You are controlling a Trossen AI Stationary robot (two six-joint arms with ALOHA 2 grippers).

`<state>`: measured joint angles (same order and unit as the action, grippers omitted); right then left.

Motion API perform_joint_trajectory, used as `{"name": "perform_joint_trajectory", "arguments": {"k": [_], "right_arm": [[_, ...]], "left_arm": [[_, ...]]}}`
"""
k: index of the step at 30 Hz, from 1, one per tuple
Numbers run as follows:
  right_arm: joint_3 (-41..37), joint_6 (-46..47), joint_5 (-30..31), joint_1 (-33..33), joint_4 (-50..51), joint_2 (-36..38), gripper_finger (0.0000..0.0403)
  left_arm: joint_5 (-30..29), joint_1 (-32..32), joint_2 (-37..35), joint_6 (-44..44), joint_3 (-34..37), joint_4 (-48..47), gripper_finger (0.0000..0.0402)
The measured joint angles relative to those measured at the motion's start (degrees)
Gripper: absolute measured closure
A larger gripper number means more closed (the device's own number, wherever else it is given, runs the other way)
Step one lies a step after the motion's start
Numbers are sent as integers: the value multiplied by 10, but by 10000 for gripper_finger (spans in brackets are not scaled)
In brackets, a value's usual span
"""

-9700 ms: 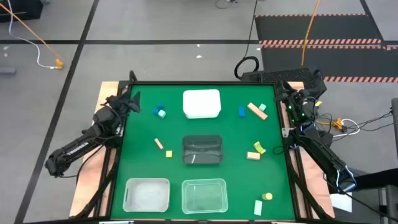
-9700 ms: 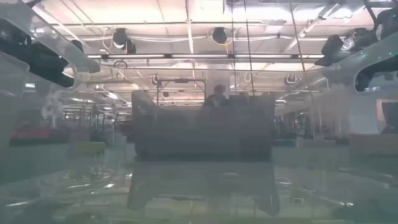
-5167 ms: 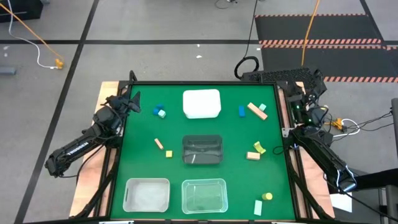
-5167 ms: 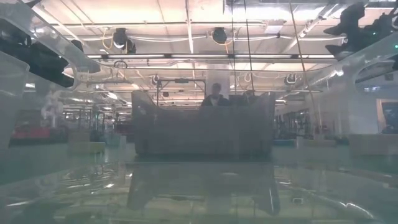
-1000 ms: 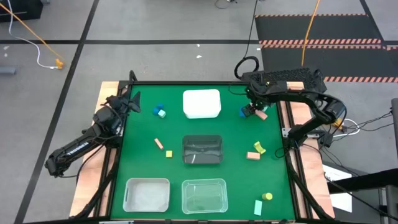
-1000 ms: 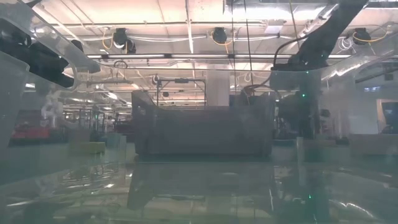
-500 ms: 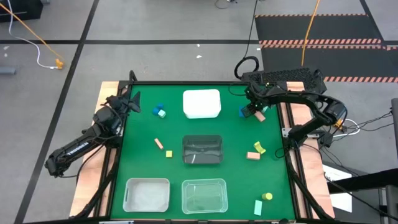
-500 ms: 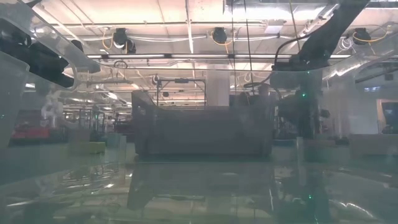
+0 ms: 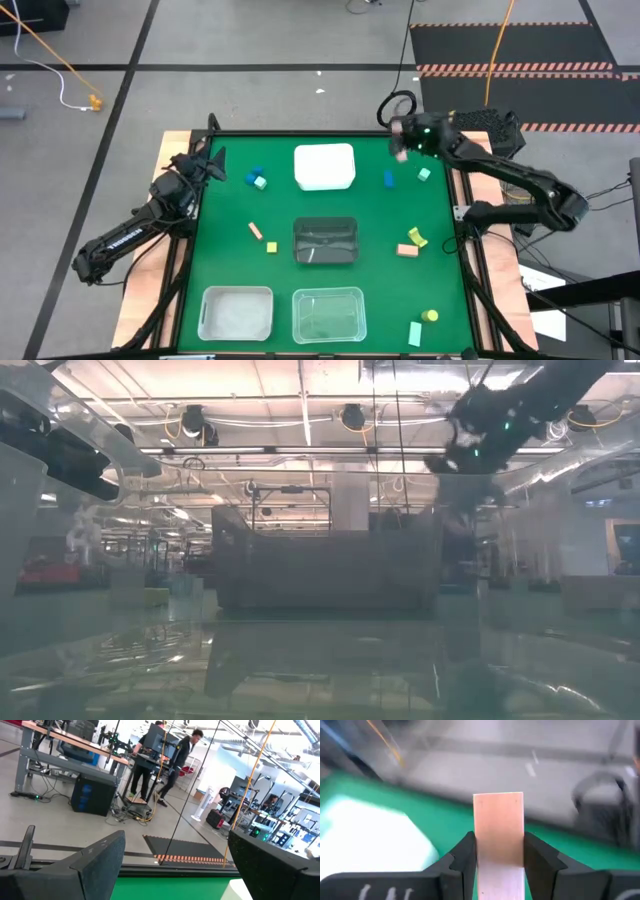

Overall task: Sort & place blocks by color
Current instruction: Put the top right brown block into the white bin

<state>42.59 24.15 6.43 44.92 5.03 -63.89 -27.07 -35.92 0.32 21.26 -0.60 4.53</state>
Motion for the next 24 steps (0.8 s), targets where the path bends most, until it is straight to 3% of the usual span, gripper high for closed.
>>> {"name": "perform_joint_trajectory", "arguments": {"k": [8,11,24], "right_arm": [[1,28,-111,-5,-274,68,291],[1,28,-126,-17,-344,72,291],[1,60,-104,-104,-455,16,291]], "left_arm": [[0,0,0,0,0,0,50],[0,0,0,0,0,0,50],[0,0,0,0,0,0,50]]}}
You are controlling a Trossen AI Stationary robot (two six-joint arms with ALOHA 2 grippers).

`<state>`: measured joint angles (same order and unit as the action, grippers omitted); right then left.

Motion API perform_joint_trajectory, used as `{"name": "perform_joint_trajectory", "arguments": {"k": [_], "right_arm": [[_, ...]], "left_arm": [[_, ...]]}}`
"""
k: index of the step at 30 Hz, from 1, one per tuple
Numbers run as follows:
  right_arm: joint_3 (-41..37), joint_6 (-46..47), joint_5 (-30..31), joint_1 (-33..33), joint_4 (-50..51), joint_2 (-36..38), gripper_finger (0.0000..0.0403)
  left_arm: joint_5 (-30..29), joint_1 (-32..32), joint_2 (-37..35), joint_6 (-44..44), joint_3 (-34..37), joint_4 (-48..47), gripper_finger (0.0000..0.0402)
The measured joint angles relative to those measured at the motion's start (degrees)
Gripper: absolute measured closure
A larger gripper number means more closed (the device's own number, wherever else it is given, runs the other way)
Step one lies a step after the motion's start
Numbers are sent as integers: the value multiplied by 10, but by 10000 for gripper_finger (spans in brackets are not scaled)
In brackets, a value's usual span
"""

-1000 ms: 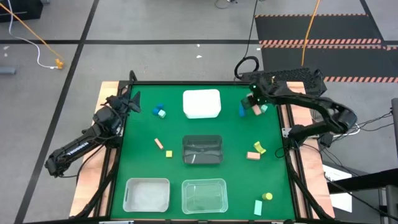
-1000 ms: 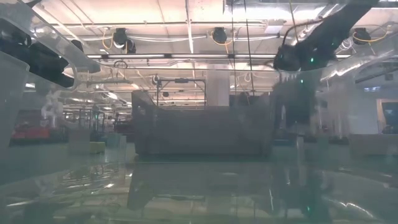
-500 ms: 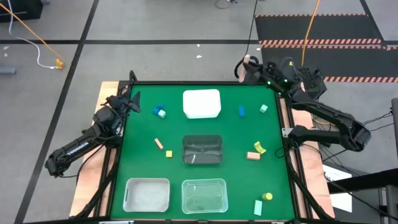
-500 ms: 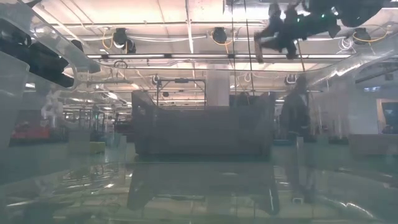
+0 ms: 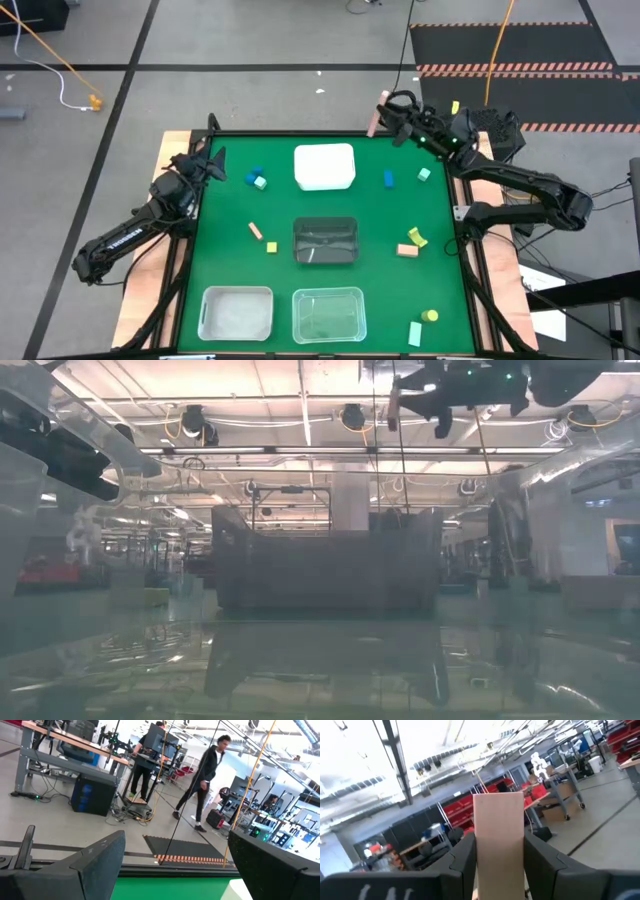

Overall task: Sort & place blocks by color
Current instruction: Put the top right brown block into the white bin

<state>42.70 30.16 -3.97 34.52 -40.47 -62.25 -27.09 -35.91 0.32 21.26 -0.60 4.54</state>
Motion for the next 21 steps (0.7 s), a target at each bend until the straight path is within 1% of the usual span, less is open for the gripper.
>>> {"name": "perform_joint_trajectory", "arguments": {"k": [4,8,12,15,21], "right_arm": [[0,5,36,-39,-59,-40,291],[0,5,44,-73,-119,-83,291],[0,5,90,-104,-159,-127,291],[0,11,114,-115,-168,-154,291],[1,47,116,-118,-195,-211,291]], "left_arm": [[0,0,0,0,0,0,50],[0,0,0,0,0,0,50],[0,0,0,0,0,0,50],[0,0,0,0,0,0,50],[0,0,0,0,0,0,50]]}}
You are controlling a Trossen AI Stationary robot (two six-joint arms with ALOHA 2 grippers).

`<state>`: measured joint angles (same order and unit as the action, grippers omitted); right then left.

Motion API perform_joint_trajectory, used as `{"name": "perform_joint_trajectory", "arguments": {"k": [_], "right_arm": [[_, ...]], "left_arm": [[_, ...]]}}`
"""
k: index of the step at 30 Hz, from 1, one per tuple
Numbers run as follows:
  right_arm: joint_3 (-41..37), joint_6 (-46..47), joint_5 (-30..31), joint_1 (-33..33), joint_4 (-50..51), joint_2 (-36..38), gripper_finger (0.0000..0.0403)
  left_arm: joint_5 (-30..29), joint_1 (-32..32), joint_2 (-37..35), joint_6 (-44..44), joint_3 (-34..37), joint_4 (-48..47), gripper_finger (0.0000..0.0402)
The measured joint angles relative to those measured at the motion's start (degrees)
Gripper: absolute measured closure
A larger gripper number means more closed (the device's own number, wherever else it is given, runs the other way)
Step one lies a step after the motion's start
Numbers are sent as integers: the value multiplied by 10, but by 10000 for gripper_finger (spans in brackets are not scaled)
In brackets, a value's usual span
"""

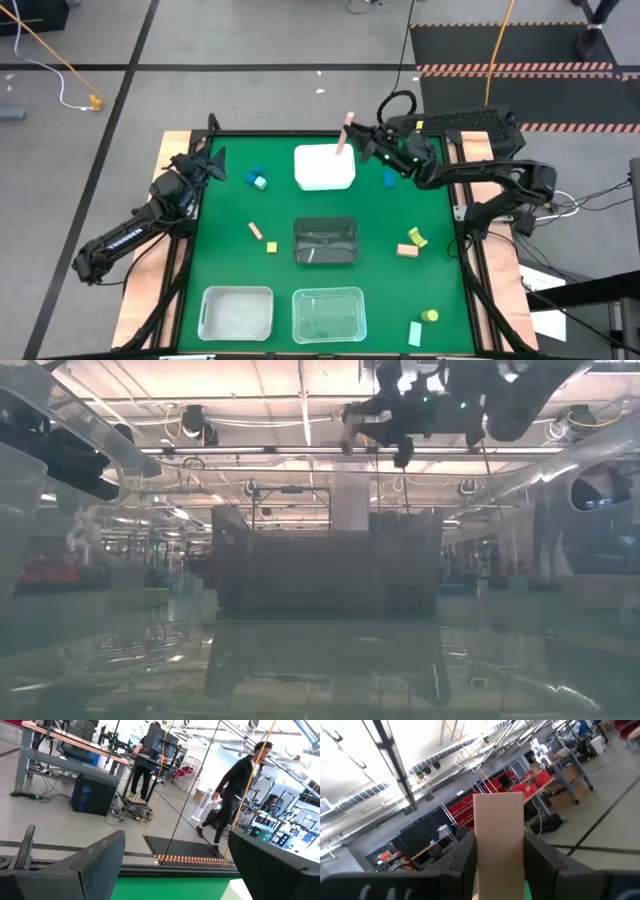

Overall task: Sort & place blocks by color
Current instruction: Put the top right brown block into the white bin

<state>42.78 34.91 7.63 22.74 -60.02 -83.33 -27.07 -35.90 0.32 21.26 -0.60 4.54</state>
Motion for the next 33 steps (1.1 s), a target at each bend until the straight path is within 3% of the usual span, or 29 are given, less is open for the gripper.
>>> {"name": "perform_joint_trajectory", "arguments": {"k": [18,33], "right_arm": [[62,4,2,2,10,-150,291],[61,-9,16,10,135,-173,274]], "left_arm": [[0,0,0,0,0,0,50],[0,0,0,0,0,0,50]]}}
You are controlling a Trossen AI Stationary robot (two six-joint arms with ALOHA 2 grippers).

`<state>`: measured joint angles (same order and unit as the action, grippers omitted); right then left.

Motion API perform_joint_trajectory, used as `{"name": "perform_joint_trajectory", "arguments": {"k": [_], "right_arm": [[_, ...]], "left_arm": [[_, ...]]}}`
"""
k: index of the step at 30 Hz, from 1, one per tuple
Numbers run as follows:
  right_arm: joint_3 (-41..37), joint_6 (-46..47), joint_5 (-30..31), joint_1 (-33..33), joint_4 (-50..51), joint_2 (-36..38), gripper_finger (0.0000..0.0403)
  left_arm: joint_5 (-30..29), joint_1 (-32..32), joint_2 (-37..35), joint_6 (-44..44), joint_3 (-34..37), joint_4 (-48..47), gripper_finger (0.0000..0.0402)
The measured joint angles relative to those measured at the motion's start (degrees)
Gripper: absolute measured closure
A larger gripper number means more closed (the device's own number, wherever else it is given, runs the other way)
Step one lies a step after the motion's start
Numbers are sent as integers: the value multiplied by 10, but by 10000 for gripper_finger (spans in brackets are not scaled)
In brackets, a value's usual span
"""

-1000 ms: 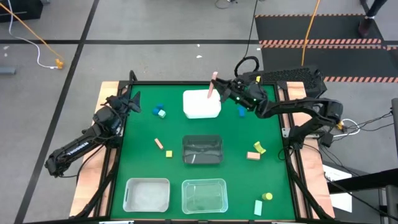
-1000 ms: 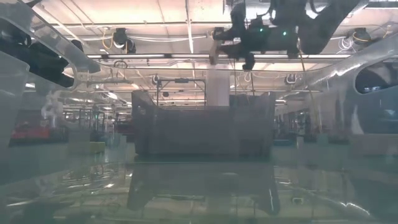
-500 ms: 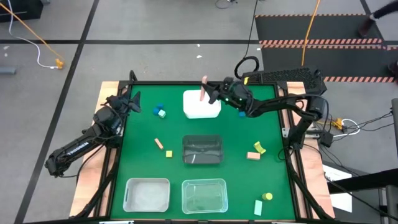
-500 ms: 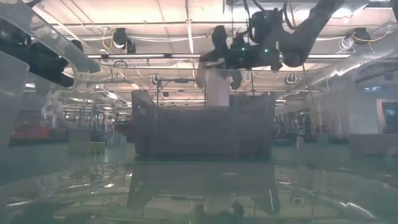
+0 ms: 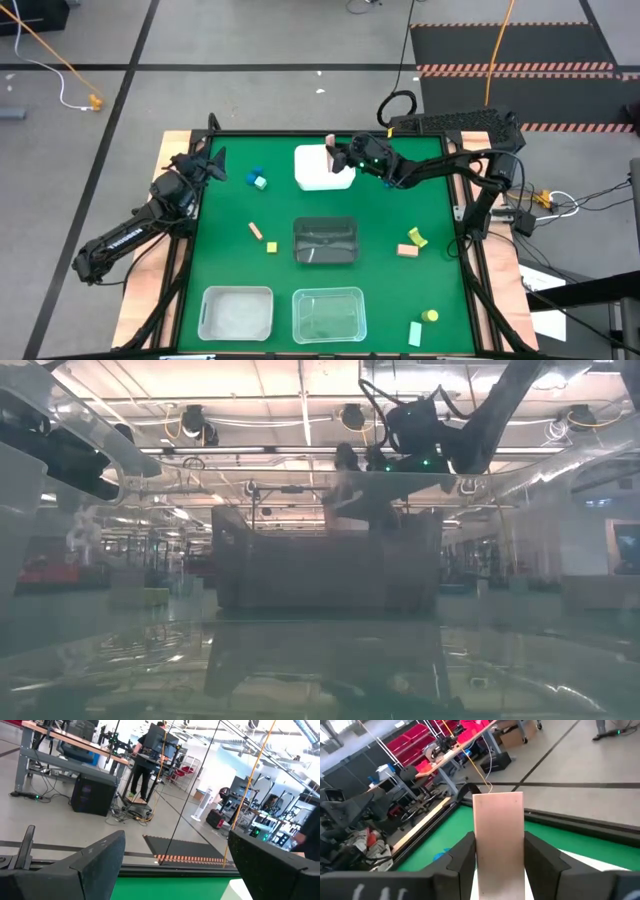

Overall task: Sort & place blocks by color
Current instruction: Put the top right brown block into the white bin, then put the right blue block into the black bin

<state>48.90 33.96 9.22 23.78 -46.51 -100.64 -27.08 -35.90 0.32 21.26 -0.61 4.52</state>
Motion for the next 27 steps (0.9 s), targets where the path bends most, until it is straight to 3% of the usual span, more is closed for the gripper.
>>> {"name": "perform_joint_trajectory", "arguments": {"k": [10,21,24,27], "right_arm": [[0,-34,-1,3,16,1,258],[0,-74,-3,9,45,6,166],[0,-110,9,14,88,30,152],[0,-152,59,18,173,72,148]], "left_arm": [[0,0,0,0,0,0,50],[0,0,0,0,0,0,50],[0,0,0,0,0,0,50],[0,0,0,0,0,0,50]]}}
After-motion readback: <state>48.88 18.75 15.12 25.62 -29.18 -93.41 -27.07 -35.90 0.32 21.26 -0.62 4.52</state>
